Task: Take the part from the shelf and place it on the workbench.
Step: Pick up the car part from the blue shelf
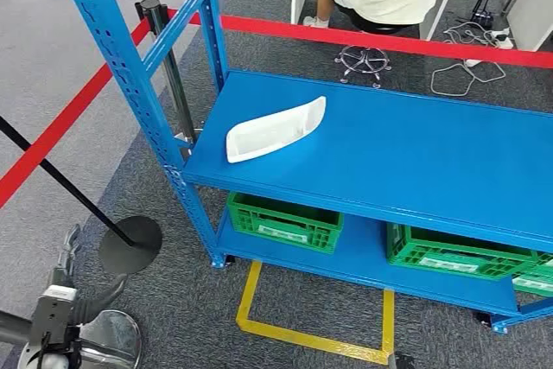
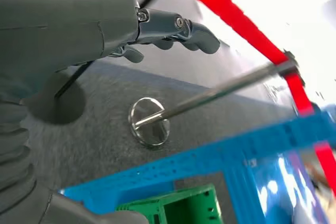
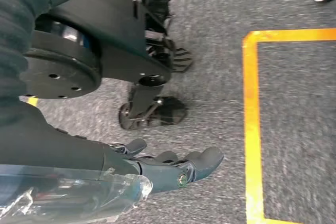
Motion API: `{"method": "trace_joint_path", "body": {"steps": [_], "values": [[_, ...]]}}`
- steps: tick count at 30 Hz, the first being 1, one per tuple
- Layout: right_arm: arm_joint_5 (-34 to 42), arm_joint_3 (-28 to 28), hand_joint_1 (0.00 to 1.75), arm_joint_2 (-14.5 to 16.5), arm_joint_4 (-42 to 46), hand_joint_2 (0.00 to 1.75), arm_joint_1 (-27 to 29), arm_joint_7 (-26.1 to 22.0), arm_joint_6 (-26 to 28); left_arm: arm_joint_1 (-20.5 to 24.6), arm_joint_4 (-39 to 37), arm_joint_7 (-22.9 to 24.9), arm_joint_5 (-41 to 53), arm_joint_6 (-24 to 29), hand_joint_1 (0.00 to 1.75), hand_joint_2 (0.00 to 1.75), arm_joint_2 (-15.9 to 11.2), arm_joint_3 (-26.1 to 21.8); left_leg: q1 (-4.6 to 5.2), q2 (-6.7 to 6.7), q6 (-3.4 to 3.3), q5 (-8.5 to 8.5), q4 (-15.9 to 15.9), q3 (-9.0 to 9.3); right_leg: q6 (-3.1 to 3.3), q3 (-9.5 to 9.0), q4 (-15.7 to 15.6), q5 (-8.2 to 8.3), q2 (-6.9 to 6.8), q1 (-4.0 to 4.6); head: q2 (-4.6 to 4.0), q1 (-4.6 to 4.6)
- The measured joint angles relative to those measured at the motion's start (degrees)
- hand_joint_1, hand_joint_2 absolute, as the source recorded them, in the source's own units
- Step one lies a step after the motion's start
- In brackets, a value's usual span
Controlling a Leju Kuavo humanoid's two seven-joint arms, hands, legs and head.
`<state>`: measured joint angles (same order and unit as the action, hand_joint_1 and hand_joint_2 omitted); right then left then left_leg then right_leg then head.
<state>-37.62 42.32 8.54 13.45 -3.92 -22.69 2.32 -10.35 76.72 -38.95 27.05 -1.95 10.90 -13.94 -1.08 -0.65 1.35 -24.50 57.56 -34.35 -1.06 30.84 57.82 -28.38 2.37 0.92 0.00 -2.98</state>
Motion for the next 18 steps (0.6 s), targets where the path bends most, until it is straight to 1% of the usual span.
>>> {"method": "trace_joint_path", "body": {"steps": [2, 5, 10, 14, 18], "values": [[-0.5, 0.0, 0.0, 0.1, 0.0, 1.75, -0.1, 0.3, 0.0, 0.2, 0.1, 0.0, 2.4, 0.9, 0.0, 1.75, -0.4, 2.3, 0.01, 0.0, 0.0, 0.0, 0.0, 0.0, 0.0, -0.08, 0.0, 0.0, 0.0, 0.0, 0.0, 0.01], [-1.6, -0.1, 0.0, 0.2, -0.1, 1.75, -0.2, 1.0, 0.0, 1.1, 0.3, 0.6, 8.8, 3.7, 0.0, 1.75, -1.2, 8.0, 0.01, -0.01, 0.0, 0.01, 0.0, -0.01, -0.03, -0.43, 0.0, 0.04, 0.02, -0.01, 0.0, 0.01], [-2.8, -0.1, 0.0, 0.4, -0.1, 1.75, -0.5, 1.5, 0.1, 2.8, 0.2, 6.1, 18.8, 9.3, 0.0, 1.75, -2.0, 15.2, 0.01, -0.01, 0.0, 0.01, 0.0, 0.0, -0.04, -0.49, 0.0, 0.05, 0.03, -0.01, 0.0, 0.0], [-3.5, -0.1, 0.0, 0.5, -0.3, 1.75, -0.6, 1.8, 0.2, 4.2, -0.2, 9.3, 21.7, 10.9, 0.0, 1.75, -2.5, 18.8, 0.01, -0.01, 0.0, 0.01, 0.0, -0.01, -0.04, -0.48, 0.0, 0.05, 0.03, 0.0, 0.0, -0.01], [-4.2, -0.1, 0.0, 0.5, -0.3, 1.75, -0.8, 2.3, 0.2, 5.6, -0.8, 10.6, 23.0, 11.3, 0.0, 1.75, -2.8, 21.5, 0.0, -0.01, 0.0, 0.01, 0.0, -0.01, -0.04, -0.48, 0.0, 0.05, 0.03, 0.0, 0.0, 0.01]]}}
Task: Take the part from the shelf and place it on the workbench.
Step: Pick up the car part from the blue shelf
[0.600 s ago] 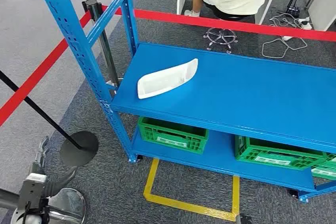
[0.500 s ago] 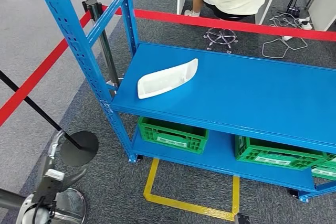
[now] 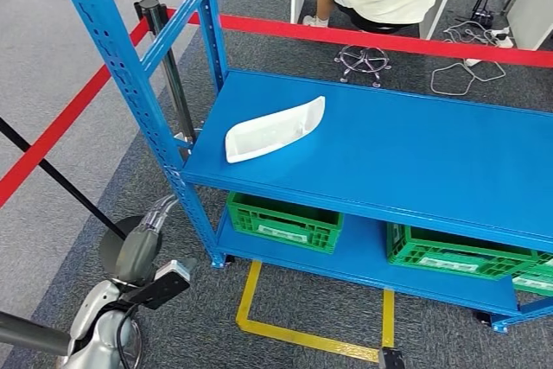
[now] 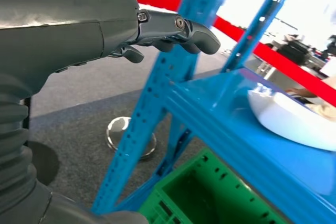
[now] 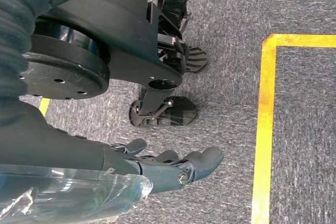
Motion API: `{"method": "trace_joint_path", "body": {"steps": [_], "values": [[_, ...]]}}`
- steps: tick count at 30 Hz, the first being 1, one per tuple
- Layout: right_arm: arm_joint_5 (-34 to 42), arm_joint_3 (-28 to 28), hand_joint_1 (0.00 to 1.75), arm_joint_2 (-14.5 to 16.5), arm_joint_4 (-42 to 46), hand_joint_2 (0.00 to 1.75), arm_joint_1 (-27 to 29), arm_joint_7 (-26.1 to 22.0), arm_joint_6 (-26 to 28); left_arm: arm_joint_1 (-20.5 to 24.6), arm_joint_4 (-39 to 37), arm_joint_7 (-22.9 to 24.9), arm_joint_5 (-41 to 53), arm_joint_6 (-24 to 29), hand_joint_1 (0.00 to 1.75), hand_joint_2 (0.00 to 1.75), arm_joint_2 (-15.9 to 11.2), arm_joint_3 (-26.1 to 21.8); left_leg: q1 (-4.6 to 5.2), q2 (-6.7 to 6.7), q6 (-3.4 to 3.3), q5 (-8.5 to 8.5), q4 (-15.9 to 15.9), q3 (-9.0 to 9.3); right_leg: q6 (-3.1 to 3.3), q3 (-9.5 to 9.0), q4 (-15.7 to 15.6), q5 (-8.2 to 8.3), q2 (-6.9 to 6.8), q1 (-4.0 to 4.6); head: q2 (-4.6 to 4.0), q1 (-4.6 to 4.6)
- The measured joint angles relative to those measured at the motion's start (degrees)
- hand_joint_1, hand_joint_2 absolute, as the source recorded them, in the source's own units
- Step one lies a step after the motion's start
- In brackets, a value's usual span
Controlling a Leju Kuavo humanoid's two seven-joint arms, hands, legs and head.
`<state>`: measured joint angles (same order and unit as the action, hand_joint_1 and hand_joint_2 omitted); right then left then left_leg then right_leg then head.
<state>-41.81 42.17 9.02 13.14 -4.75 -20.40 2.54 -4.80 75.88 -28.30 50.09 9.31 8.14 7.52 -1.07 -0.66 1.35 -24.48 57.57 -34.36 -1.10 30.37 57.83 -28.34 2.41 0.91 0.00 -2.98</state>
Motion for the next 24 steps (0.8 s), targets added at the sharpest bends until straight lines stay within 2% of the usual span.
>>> {"method": "trace_joint_path", "body": {"steps": [14, 19, 21, 23, 24], "values": [[-1.2, 0.0, 0.0, 0.1, -0.1, 1.75, -0.3, 0.6, 0.2, 2.8, -0.9, 2.8, 1.6, 0.3, 0.0, 1.75, -0.3, 3.4, 0.01, 0.0, -0.01, -0.01, 0.0, -0.01, -0.01, 0.0, 0.0, 0.0, 0.01, -0.01, 0.0, -0.01], [-1.7, -0.1, 0.0, 0.4, -0.1, 1.75, -0.3, 0.7, 0.4, 3.4, -0.9, 5.6, 4.4, 2.4, 0.0, 1.75, -0.4, 3.7, 0.33, 0.01, -0.68, -0.31, 0.2, -0.05, -0.45, -0.05, -0.3, 0.02, 0.07, -0.41, 0.0, -0.05], [-2.0, -0.1, 0.0, 0.4, -0.1, 1.75, -0.3, 0.7, 0.4, 3.8, -0.9, 7.6, 7.2, 4.5, 0.0, 1.75, -0.3, 4.1, 0.13, 0.12, -1.07, -0.1, -0.8, 0.5, -0.84, -0.1, -0.4, -0.18, -0.1, -0.37, 0.01, -0.02], [-2.3, 0.0, 0.0, 0.5, -0.1, 1.75, -0.4, 0.7, 0.5, 4.2, -0.9, 9.6, 10.0, 6.6, 0.0, 1.75, 0.0, 4.4, -0.27, 0.36, -1.43, 0.14, -1.9, 1.38, -1.45, 1.39, 2.5, -1.72, -0.81, -0.44, 0.01, 0.38], [-2.4, 0.0, 0.0, 0.5, -0.1, 1.75, -0.4, 0.6, 0.5, 4.3, -0.9, 10.5, 11.1, 7.3, 0.0, 1.75, 0.1, 4.4, -0.35, 0.49, -1.52, 0.11, -2.1, 1.65, -1.8, 3.22, 5.9, -3.16, -1.24, -0.64, 0.0, 0.61]]}}
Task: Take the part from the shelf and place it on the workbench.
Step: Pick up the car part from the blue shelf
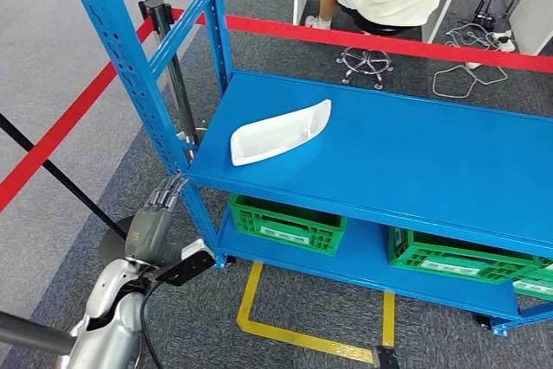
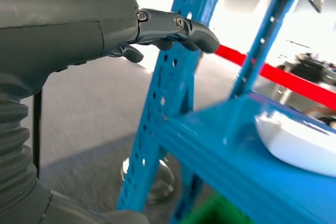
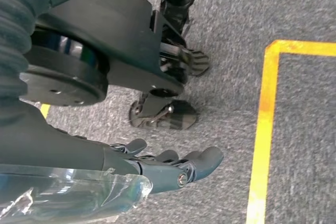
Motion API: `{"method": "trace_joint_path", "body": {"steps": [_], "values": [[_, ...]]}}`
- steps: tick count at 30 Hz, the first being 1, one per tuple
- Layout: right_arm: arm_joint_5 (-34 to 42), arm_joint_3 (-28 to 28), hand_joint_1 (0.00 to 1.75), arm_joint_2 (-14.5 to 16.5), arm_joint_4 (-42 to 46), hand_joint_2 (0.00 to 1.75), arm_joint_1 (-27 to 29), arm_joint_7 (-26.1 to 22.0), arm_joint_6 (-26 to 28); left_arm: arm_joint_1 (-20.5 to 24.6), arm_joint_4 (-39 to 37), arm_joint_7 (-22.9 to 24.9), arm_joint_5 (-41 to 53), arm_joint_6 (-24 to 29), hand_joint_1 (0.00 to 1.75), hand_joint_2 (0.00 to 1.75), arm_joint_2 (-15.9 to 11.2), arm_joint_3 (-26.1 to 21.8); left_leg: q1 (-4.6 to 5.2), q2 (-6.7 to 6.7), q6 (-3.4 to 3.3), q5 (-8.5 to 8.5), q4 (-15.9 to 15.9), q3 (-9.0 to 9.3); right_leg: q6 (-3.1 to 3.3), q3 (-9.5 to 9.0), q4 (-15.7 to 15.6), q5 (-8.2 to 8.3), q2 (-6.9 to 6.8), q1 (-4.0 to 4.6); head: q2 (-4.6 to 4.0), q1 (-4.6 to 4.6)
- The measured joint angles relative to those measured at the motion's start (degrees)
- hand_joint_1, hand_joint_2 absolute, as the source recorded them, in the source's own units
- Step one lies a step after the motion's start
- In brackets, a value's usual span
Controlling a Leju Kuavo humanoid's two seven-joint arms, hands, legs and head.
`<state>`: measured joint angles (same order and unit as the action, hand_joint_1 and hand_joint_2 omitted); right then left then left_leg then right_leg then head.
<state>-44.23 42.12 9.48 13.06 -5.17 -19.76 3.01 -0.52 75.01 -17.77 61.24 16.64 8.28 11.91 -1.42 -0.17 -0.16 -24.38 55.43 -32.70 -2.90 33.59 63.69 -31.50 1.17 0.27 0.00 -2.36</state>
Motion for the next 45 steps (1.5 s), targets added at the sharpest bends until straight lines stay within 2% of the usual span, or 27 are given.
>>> {"method": "trace_joint_path", "body": {"steps": [2, 3, 4, 5, 7, 8, 9, 11, 13, 15, 17, 18, 19, 20, 22, 23, 24, 27, 29, 31, 33, 34, 35, 37, 39, 43, 45], "values": [[-0.3, 0.0, 0.0, 0.0, 0.0, 1.75, 0.0, 0.0, 0.0, 0.1, 0.0, 1.4, 1.6, 0.9, 0.0, 1.75, 0.2, 0.0, -0.16, 0.2, 0.01, -0.3, 0.0, 0.28, -0.73, 4.66, 7.8, -2.68, -0.42, -0.52, 0.0, 0.23], [-0.4, 0.0, 0.0, 0.0, 0.0, 1.75, 0.1, 0.0, 0.0, 0.1, 0.0, 2.0, 2.2, 1.1, 0.0, 1.75, 0.3, 0.0, -0.3, 0.26, 0.18, -0.52, 0.0, 0.48, -1.13, 6.26, 10.0, -2.71, -0.53, -0.83, 0.0, 0.24], [-0.5, 0.0, 0.0, 0.0, 0.0, 1.75, 0.1, 0.0, 0.0, 0.1, 0.0, 2.3, 2.6, 1.3, 0.0, 1.75, 0.4, -0.1, -0.53, 0.28, 0.46, -0.79, 0.0, 0.77, -1.54, 6.79, 9.9, -1.55, -0.62, -1.16, 0.0, 0.25], [-0.5, 0.0, 0.0, 0.0, 0.0, 1.75, 0.2, 0.0, 0.0, 0.2, 0.0, 2.6, 2.8, 1.5, 0.0, 1.75, 0.5, -0.1, -0.86, 0.28, 0.87, -1.12, 0.0, 1.21, -2.01, 6.04, 7.4, 0.77, -0.74, -1.54, 0.0, 0.26], [-0.6, 0.0, 0.0, 0.1, -0.1, 1.75, 0.2, 0.0, 0.0, 0.3, 0.0, 2.9, 3.0, 1.8, 0.0, 1.75, 0.6, -0.2, -1.39, 0.22, 2.03, -2.02, 0.4, 2.07, -3.1, 2.68, -0.5, 5.36, -1.14, -2.21, -0.01, 0.55], [-0.7, 0.0, 0.0, 0.2, -0.2, 1.75, 0.1, 0.0, 0.0, 0.4, 0.0, 3.0, 3.1, 1.9, 0.0, 1.75, 0.7, -0.3, -1.46, 0.18, 2.63, -2.4, 0.7, 2.29, -3.04, 1.32, -3.3, 6.44, -1.18, -2.38, -0.01, 0.82], [-0.7, 0.0, 0.0, 0.3, -0.2, 1.75, 0.0, 0.1, 0.0, 0.5, 0.0, 3.1, 3.2, 2.0, 0.0, 1.75, 0.8, -0.4, -1.41, 0.15, 3.12, -2.64, 0.9, 2.36, -2.72, 0.68, -4.6, 6.56, -1.16, -2.42, -0.01, 0.92], [-0.8, 0.0, 0.0, 0.4, -0.3, 1.75, 0.0, 0.2, 0.0, 0.6, 0.0, 3.2, 3.5, 2.2, 0.0, 1.75, 0.9, -0.5, -1.37, 0.17, 3.67, -2.74, 0.8, 2.44, -1.19, 0.72, -4.3, 5.85, -0.77, -2.22, 0.0, 0.72], [-0.9, 0.0, 0.0, 0.4, -0.3, 1.75, 0.1, 0.2, 0.0, 0.8, 0.0, 3.3, 3.6, 2.4, 0.0, 1.75, 1.0, -0.6, -1.52, 0.27, 3.91, -3.4, 1.5, 2.27, -0.09, 0.65, -4.1, 5.46, -0.57, -2.09, 0.0, 0.28], [-1.0, 0.0, 0.0, 0.4, -0.3, 1.75, 0.1, 0.2, 0.0, 1.1, 0.0, 3.4, 3.8, 2.5, 0.0, 1.75, 1.0, -0.6, -1.26, 0.29, 3.78, -5.83, 6.5, -0.36, 0.81, 0.28, -4.2, 5.12, -0.53, -2.01, 0.0, 0.04], [-1.2, 0.0, 0.0, 0.4, -0.3, 1.75, 0.0, 0.2, 0.0, 1.1, 0.0, 3.4, 4.4, 2.6, 0.0, 1.75, 1.0, -0.7, -0.69, 0.27, 3.38, -8.69, 14.9, -5.35, 1.4, -0.04, -4.2, 4.76, -0.49, -1.77, 0.0, -0.11], [-1.2, 0.0, 0.0, 0.4, -0.3, 1.75, 0.0, 0.3, 0.0, 1.0, 0.0, 3.3, 4.8, 2.6, 0.0, 1.75, 1.0, -0.6, -0.46, 0.27, 3.11, -9.07, 17.8, -7.43, 1.63, -0.25, -4.2, 4.56, -0.41, -1.59, 0.0, -0.14], [-1.3, 0.1, 0.0, 0.4, -0.3, 1.75, 0.0, 0.3, 0.0, 1.0, 0.0, 3.3, 5.2, 2.7, 0.0, 1.75, 1.1, -0.6, -0.24, 0.26, 2.74, -8.29, 18.9, -8.63, 1.81, -0.54, -4.2, 4.33, -0.26, -1.42, 0.0, -0.16], [-1.3, 0.1, 0.0, 0.4, -0.3, 1.75, 0.0, 0.3, 0.0, 0.9, 0.0, 3.3, 5.5, 2.7, 0.0, 1.75, 1.1, -0.6, -0.02, 0.25, 2.28, -6.33, 17.7, -8.71, 1.9, -0.94, -4.2, 4.06, -0.07, -1.27, 0.0, -0.17], [-1.4, 0.1, 0.0, 0.5, -0.4, 1.75, 0.0, 0.3, 0.0, 0.9, 0.0, 3.3, 6.0, 2.9, 0.0, 1.75, 1.2, -0.6, 0.53, 0.17, 1.22, -1.08, 11.2, -6.69, 1.75, -1.8, -4.3, 3.39, 0.29, -1.08, 0.0, -0.21], [-1.4, 0.1, 0.0, 0.5, -0.4, 1.75, 0.0, 0.3, 0.0, 0.9, 0.0, 3.3, 6.2, 3.0, 0.0, 1.75, 1.2, -0.6, 0.74, 0.13, 0.85, 0.57, 7.8, -5.36, 1.53, -2.09, -4.2, 3.02, 0.47, -0.9, 0.0, -0.25], [-1.4, 0.1, 0.0, 0.5, -0.4, 1.75, 0.0, 0.3, 0.0, 1.0, 0.0, 3.3, 6.4, 3.1, 0.0, 1.75, 1.3, -0.6, 0.87, 0.09, 0.67, 1.15, 5.4, -4.43, 1.31, -2.19, -4.1, 2.73, 0.56, -0.75, 0.0, -0.26], [-1.5, 0.1, 0.0, 0.5, -0.4, 1.75, -0.1, 0.3, 0.0, 0.9, 0.0, 3.5, 6.9, 3.3, 0.0, 1.75, 1.6, -0.5, 0.84, -0.08, 0.43, 0.2, 3.3, -3.57, 0.51, -2.29, -4.6, 2.31, 0.54, -0.57, 0.01, -0.23], [-1.6, 0.1, 0.0, 0.5, -0.4, 1.75, -0.1, 0.3, 0.0, 1.0, 0.1, 3.5, 7.1, 3.4, 0.0, 1.75, 1.8, -0.5, 0.63, -0.1, -0.09, -0.05, 3.0, -3.09, -0.07, -1.8, -3.4, 1.33, 0.08, -0.58, 0.01, -0.03], [-1.6, 0.1, 0.0, 0.5, -0.4, 1.75, -0.2, 0.3, -0.1, 1.0, 0.1, 3.7, 7.3, 3.5, 0.0, 1.75, 1.9, -0.5, 0.59, 0.0, -0.61, -0.41, 2.9, -2.58, -0.43, 1.34, 2.7, -1.35, -0.46, -0.57, 0.0, 0.27], [-1.6, 0.1, 0.0, 0.5, -0.4, 1.75, -0.2, 0.3, -0.1, 0.9, 0.1, 3.8, 7.3, 3.5, 0.0, 1.75, 1.9, -0.5, 0.71, 0.06, -0.93, -0.82, 2.9, -2.21, -0.57, 5.82, 10.1, -3.5, -0.6, -0.59, 0.0, 0.37], [-1.7, 0.1, 0.0, 0.5, -0.4, 1.75, -0.1, 0.4, -0.1, 0.8, 0.1, 3.8, 7.3, 3.5, 0.0, 1.75, 2.0, -0.5, 0.75, 0.03, -0.97, -1.07, 2.9, -1.91, -0.6, 7.13, 11.6, -3.02, -0.6, -0.59, 0.0, 0.38], [-1.7, 0.1, 0.0, 0.5, -0.4, 1.75, 0.0, 0.4, -0.1, 0.7, 0.1, 3.9, 7.4, 3.5, 0.0, 1.75, 2.0, -0.5, 0.77, -0.01, -0.95, -1.37, 2.9, -1.48, -0.57, 7.37, 10.8, -1.4, -0.61, -0.59, 0.0, 0.38], [-1.7, 0.1, 0.0, 0.5, -0.5, 1.75, 0.0, 0.4, -0.1, 0.6, 0.1, 3.9, 7.5, 3.5, 0.0, 1.75, 2.1, -0.4, 0.78, -0.09, -0.71, -2.11, 2.9, -0.35, -0.36, 5.01, 3.9, 3.77, -0.73, -0.58, 0.0, 0.4], [-1.7, 0.1, 0.0, 0.5, -0.5, 1.75, -0.1, 0.4, -0.1, 0.7, 0.1, 3.9, 7.6, 3.5, 0.0, 1.75, 2.2, -0.3, 0.96, -0.14, -0.22, -2.69, 3.0, 0.26, 0.04, 2.2, -2.2, 6.39, -0.88, -0.43, -0.01, 0.45], [-1.8, 0.1, 0.0, 0.5, -0.5, 1.75, -0.1, 0.4, -0.1, 0.7, 0.1, 3.9, 7.7, 3.5, 0.0, 1.75, 2.4, -0.1, 0.95, -0.05, 0.94, -3.01, 2.9, 0.26, 1.32, 1.27, -4.2, 6.01, -0.63, -0.26, 0.0, 0.13], [-1.9, 0.1, 0.0, 0.5, -0.5, 1.75, -0.1, 0.4, 0.0, 0.8, 0.1, 3.9, 7.8, 3.6, 0.0, 1.75, 2.4, 0.0, 0.9, -0.02, 1.58, -4.54, 5.5, -0.91, 2.03, 0.74, -4.6, 5.94, -0.63, -0.5, 0.0, 0.02]]}}
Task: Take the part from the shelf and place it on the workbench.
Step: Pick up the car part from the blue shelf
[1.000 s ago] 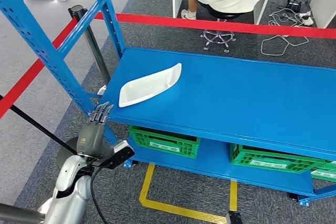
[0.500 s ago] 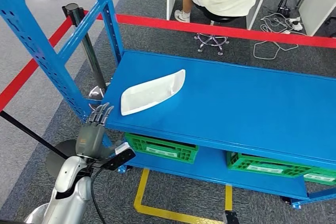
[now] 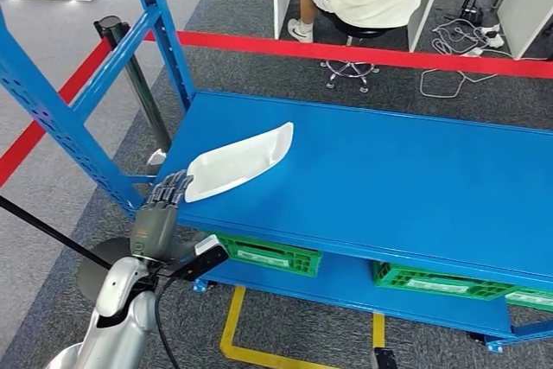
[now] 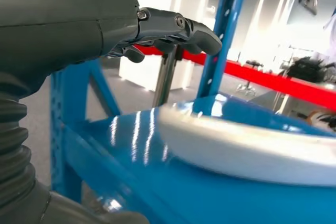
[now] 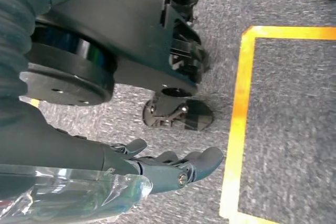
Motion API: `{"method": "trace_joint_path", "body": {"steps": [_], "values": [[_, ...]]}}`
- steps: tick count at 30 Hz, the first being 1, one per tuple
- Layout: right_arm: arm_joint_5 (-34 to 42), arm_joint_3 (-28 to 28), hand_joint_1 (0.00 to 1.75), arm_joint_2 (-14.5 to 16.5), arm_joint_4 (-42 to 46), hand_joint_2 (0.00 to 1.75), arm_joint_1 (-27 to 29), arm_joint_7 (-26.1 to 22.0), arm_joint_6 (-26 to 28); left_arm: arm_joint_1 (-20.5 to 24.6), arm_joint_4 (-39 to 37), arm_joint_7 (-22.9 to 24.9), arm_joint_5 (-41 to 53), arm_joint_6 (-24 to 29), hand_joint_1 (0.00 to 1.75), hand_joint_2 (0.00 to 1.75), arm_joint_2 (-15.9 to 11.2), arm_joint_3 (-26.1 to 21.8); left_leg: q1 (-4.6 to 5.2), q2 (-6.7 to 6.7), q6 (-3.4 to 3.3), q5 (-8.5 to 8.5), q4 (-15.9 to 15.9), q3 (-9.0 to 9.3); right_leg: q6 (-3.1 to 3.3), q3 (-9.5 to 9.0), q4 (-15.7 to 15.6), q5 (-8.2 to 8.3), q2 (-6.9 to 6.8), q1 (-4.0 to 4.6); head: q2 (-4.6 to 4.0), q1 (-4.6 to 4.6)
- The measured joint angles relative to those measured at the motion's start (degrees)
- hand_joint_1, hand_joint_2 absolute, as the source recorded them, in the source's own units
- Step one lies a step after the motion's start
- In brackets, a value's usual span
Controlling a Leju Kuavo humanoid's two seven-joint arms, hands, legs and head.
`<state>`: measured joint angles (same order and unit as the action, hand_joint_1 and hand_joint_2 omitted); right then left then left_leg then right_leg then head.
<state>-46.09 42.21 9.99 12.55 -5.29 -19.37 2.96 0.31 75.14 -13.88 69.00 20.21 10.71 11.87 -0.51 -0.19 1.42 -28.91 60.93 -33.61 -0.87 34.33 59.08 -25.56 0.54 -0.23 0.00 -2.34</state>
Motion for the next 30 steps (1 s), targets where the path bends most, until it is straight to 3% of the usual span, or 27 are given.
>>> {"method": "trace_joint_path", "body": {"steps": [3, 4, 5, 6, 8, 9, 11, 14, 16, 18, 19, 20, 21, 23, 24, 26, 30], "values": [[-0.1, 0.0, 0.0, 0.0, 0.0, 1.75, -0.2, 0.0, 0.0, -0.1, 0.0, 0.0, 0.0, 0.0, 0.0, 1.75, 0.0, 0.0, -0.06, 0.01, 0.57, -3.94, 10.4, -5.96, 0.61, -0.51, -0.1, -0.37, 0.0, -0.1, 0.0, -0.16], [-0.2, 0.0, 0.0, 0.0, 0.0, 1.75, -0.2, 0.0, 0.0, -0.1, 0.0, 0.0, 0.0, 0.0, 0.0, 1.75, 0.0, 0.0, -0.07, 0.02, 0.64, -4.04, 12.6, -7.61, 0.65, -0.7, -0.1, -0.54, 0.03, -0.1, 0.0, -0.18], [-0.2, 0.0, 0.0, 0.0, 0.0, 1.75, -0.2, 0.0, 0.0, -0.2, 0.0, 0.0, 0.0, 0.0, 0.0, 1.75, 0.0, 0.0, -0.07, 0.02, 0.64, -2.95, 12.9, -8.28, 0.61, -0.96, -0.1, -0.74, 0.09, -0.12, 0.0, -0.19], [-0.3, 0.0, 0.0, 0.0, 0.0, 1.75, -0.1, 0.1, 0.0, -0.2, 0.0, 0.0, 0.0, 0.1, 0.0, 1.75, 0.0, 0.0, -0.08, 0.02, 0.6, -0.82, 10.9, -7.76, 0.51, -1.32, -0.1, -0.99, 0.17, -0.17, 0.0, -0.19], [-0.5, 0.0, 0.0, 0.1, 0.0, 1.75, -0.1, 0.1, 0.0, -0.1, 0.0, 0.0, 0.0, 0.1, 0.0, 1.75, 0.0, 0.0, -0.08, 0.02, 0.52, 3.77, 3.6, -4.66, 0.05, -2.03, -0.1, -1.62, 0.34, -0.14, 0.0, -0.22], [-0.5, 0.0, 0.0, 0.1, 0.0, 1.75, -0.2, 0.1, 0.0, -0.1, 0.0, 0.0, 0.0, 0.2, 0.0, 1.75, 0.0, 0.0, -0.1, -0.02, 0.33, 4.83, 0.5, -3.24, -0.26, -2.21, 0.0, -1.93, 0.44, -0.04, 0.0, -0.3], [-0.5, 0.0, 0.0, 0.1, 0.0, 1.75, -0.2, 0.1, 0.0, -0.1, 0.0, 0.0, 0.0, 0.2, 0.0, 1.75, 0.0, 0.0, -0.03, -0.14, -0.24, 4.74, -2.0, -2.12, -0.86, -2.29, -0.1, -2.27, 0.53, 0.19, 0.0, -0.27], [-0.6, 0.0, 0.0, 0.1, 0.0, 1.75, -0.2, 0.1, 0.0, -0.1, 0.0, 0.1, 0.0, 0.3, 0.0, 1.75, 0.1, -0.1, -0.17, -0.2, -1.4, 4.32, -2.4, -1.8, -1.66, -2.3, 0.2, -2.95, 0.36, 0.12, 0.0, -0.06], [-0.7, 0.0, 0.0, 0.1, 0.0, 1.75, -0.4, 0.1, 0.0, 0.1, 0.0, 0.4, 0.0, 0.4, 0.0, 1.75, 0.2, -0.1, -0.34, -0.14, -2.03, 4.07, -2.6, -1.36, -2.11, -0.08, 4.6, -5.2, 0.11, 0.09, 0.0, 0.24], [-0.8, 0.0, 0.0, 0.1, 0.0, 1.75, -0.4, 0.1, 0.0, 0.1, 0.0, 0.8, 0.1, 0.5, 0.0, 1.75, 0.3, -0.1, -0.24, -0.09, -2.42, 3.76, -2.5, -1.11, -2.31, 4.27, 12.5, -8.05, -0.02, 0.06, 0.0, 0.46], [-0.9, 0.0, 0.0, 0.1, 0.0, 1.75, -0.3, 0.2, 0.0, 0.1, -0.1, 1.0, 0.1, 0.5, 0.0, 1.75, 0.3, -0.2, -0.18, -0.1, -2.52, 3.6, -2.5, -0.95, -2.33, 6.18, 15.4, -8.53, -0.04, 0.06, 0.0, 0.46], [-1.0, 0.0, 0.0, 0.1, 0.0, 1.75, -0.2, 0.2, 0.0, 0.1, -0.1, 1.3, 0.2, 0.5, 0.0, 1.75, 0.3, -0.2, -0.13, -0.14, -2.56, 3.38, -2.5, -0.7, -2.3, 7.21, 16.3, -7.83, -0.04, 0.06, 0.0, 0.47], [-1.1, 0.0, 0.0, 0.1, 0.0, 1.75, -0.2, 0.3, 0.0, 0.2, -0.1, 1.5, 0.4, 0.5, 0.0, 1.75, 0.3, -0.3, -0.1, -0.19, -2.53, 3.12, -2.5, -0.32, -2.21, 7.13, 15.0, -6.04, -0.04, 0.06, 0.0, 0.46], [-1.4, 0.0, 0.0, 0.1, 0.0, 1.75, -0.3, 0.4, 0.0, 0.6, -0.3, 1.8, 0.6, 0.4, 0.0, 1.75, 0.4, -0.3, -0.08, -0.27, -2.25, 2.48, -2.5, 0.62, -1.98, 4.42, 7.7, -1.11, -0.13, 0.07, 0.0, 0.5], [-1.5, 0.0, 0.0, 0.1, 0.0, 1.75, -0.3, 0.5, 0.0, 0.9, -0.4, 1.9, 0.7, 0.3, 0.0, 1.75, 0.4, -0.4, 0.02, -0.32, -2.01, 2.2, -2.5, 0.89, -1.86, 2.79, 4.2, 0.37, -0.16, 0.11, 0.0, 0.53], [-1.7, 0.0, 0.0, 0.1, 0.0, 1.75, -0.5, 0.7, -0.1, 1.5, -0.8, 1.9, 0.8, 0.1, 0.0, 1.75, 0.5, -0.4, 0.2, -0.38, -1.47, 1.97, -2.5, 0.96, -1.49, 1.27, 0.9, 0.95, -0.1, 0.22, 0.0, 0.45], [-2.0, 0.1, 0.0, 0.1, 0.0, 1.75, -0.6, 0.8, -0.2, 2.4, -1.8, 1.9, 1.1, -0.1, 0.0, 1.75, 0.8, -0.3, 0.13, -0.28, -0.2, 0.99, -1.5, 0.46, -0.24, 0.7, 0.1, 0.68, 0.08, 0.04, 0.0, 0.15]]}}
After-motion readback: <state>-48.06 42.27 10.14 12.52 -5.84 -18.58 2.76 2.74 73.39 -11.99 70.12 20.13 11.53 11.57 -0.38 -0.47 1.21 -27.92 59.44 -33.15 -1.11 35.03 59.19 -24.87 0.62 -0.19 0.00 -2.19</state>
